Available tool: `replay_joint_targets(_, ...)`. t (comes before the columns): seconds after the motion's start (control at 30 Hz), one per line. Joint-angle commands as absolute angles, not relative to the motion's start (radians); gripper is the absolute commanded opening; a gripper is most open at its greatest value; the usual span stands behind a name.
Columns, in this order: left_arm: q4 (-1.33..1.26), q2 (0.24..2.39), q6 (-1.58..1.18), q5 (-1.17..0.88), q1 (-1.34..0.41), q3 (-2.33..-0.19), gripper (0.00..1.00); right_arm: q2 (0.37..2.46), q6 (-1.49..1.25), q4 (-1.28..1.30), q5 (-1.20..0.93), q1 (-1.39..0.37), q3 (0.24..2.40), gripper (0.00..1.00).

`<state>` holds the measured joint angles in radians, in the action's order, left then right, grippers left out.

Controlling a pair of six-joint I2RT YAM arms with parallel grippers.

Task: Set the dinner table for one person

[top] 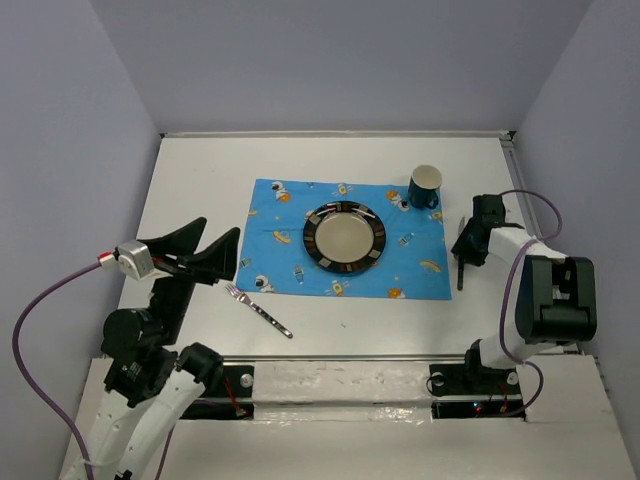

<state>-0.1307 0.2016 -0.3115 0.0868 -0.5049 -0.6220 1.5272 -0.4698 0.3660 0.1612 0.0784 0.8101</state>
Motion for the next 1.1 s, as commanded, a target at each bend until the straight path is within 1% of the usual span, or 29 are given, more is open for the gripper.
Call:
replay_joint_targets(0.0, -0.178, 0.181, -0.290, 0.090, -0.512, -0.650, 0.99, 1.561, -0.486, 0.354, 0.141, 0.083, 0.859, 0.38)
replay_joint_targets(0.03, -0.178, 0.181, -0.291, 0.089, -0.514, -0.650, 0.99, 1.569, -0.485, 0.356, 0.149, 0.083, 0.865, 0.31)
replay_joint_targets(0.1, -0.178, 0.184, -0.291, 0.089, -0.514, -0.650, 0.99, 1.580, -0.485, 0.362, 0.166, 0.083, 0.873, 0.19)
replay_joint_targets(0.13, -0.178, 0.186, -0.291, 0.089, -0.515, -0.649, 0.99, 1.569, -0.479, 0.376, 0.178, 0.083, 0.880, 0.06)
replay_joint_targets(0.2, -0.178, 0.193, -0.291, 0.089, -0.517, -0.649, 0.99, 1.533, -0.472, 0.379, 0.239, 0.083, 0.874, 0.00)
replay_joint_targets(0.33, -0.178, 0.218, -0.293, 0.086, -0.520, -0.650, 0.99, 1.401, -0.440, 0.379, 0.249, 0.072, 0.876, 0.00)
replay_joint_targets(0.4, -0.170, 0.225, -0.282, 0.097, -0.517, -0.650, 0.99, 1.323, -0.433, 0.380, 0.279, 0.011, 0.893, 0.00)
replay_joint_targets(0.43, -0.169, 0.229, -0.281, 0.112, -0.515, -0.652, 0.99, 1.295, -0.419, 0.380, 0.303, -0.026, 0.902, 0.00)
replay_joint_targets(0.47, -0.167, 0.236, -0.279, 0.117, -0.509, -0.650, 0.99, 1.242, -0.411, 0.379, 0.354, -0.113, 0.926, 0.00)
replay_joint_targets(0.5, -0.169, 0.242, -0.278, 0.120, -0.505, -0.649, 0.99, 1.218, -0.400, 0.377, 0.371, -0.159, 0.942, 0.00)
replay_joint_targets(0.57, -0.167, 0.264, -0.279, 0.117, -0.488, -0.649, 0.99, 1.192, -0.364, 0.374, 0.344, -0.274, 0.972, 0.00)
replay_joint_targets(0.67, -0.167, 0.287, -0.281, 0.112, -0.468, -0.649, 0.99, 1.221, -0.347, 0.385, 0.288, -0.357, 1.026, 0.00)
replay_joint_targets(0.7, -0.161, 0.302, -0.278, 0.129, -0.457, -0.649, 0.99, 1.262, -0.350, 0.396, 0.281, -0.409, 1.035, 0.00)
replay_joint_targets(0.77, -0.153, 0.313, -0.275, 0.152, -0.450, -0.650, 0.99, 1.311, -0.376, 0.413, 0.282, -0.449, 1.046, 0.00)
replay_joint_targets(0.93, -0.147, 0.356, -0.264, 0.181, -0.434, -0.649, 0.99, 1.460, -0.449, 0.313, 0.265, -0.460, 0.991, 0.00)
replay_joint_targets(1.07, -0.144, 0.400, -0.256, 0.187, -0.434, -0.650, 0.99, 1.560, -0.466, 0.304, 0.299, -0.460, 1.032, 0.00)
